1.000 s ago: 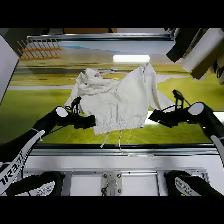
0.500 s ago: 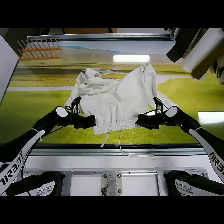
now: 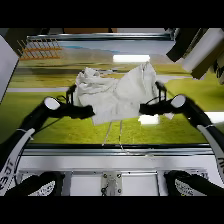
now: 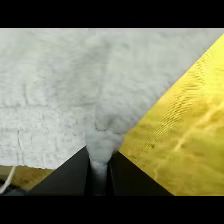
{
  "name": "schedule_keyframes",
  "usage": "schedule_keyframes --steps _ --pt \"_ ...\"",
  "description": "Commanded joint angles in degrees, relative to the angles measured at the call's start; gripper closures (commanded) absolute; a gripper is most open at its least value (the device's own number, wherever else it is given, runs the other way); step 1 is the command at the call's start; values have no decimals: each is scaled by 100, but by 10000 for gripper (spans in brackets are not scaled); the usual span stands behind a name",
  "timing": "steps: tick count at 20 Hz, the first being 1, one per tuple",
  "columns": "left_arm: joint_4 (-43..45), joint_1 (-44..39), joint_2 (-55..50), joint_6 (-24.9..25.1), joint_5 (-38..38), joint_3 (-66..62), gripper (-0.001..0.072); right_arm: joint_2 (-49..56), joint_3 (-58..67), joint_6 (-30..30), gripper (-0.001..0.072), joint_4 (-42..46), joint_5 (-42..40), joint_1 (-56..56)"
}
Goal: Fold the clothes and pants, and hang the long-sleeved shirts on hangers.
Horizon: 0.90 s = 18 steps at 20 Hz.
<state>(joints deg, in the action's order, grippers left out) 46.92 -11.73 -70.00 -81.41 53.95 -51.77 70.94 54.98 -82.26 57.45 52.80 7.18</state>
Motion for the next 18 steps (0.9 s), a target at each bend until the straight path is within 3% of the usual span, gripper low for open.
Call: schedule_keyframes --steps 1,6,9,13,18 --pt "-57 120 957 -4 765 -1578 682 -706 2041 -9 685 1060 1464 -238" --pt "-39 -680 1899 -70 -35 -4242 682 -1360 5243 -424 686 866 1753 -238" --pt "2 -1346 2004 -66 -546 -5320 682 -1657 6376 -501 686 514 1475 -238" --pt "4 -2111 1615 -39 -857 -6581 682 -2328 6492 -498 686 72 415 -240" --pt "-2 -2625 1093 -24 -1274 -7285 682 -2688 6483 -498 686 76 131 -240"
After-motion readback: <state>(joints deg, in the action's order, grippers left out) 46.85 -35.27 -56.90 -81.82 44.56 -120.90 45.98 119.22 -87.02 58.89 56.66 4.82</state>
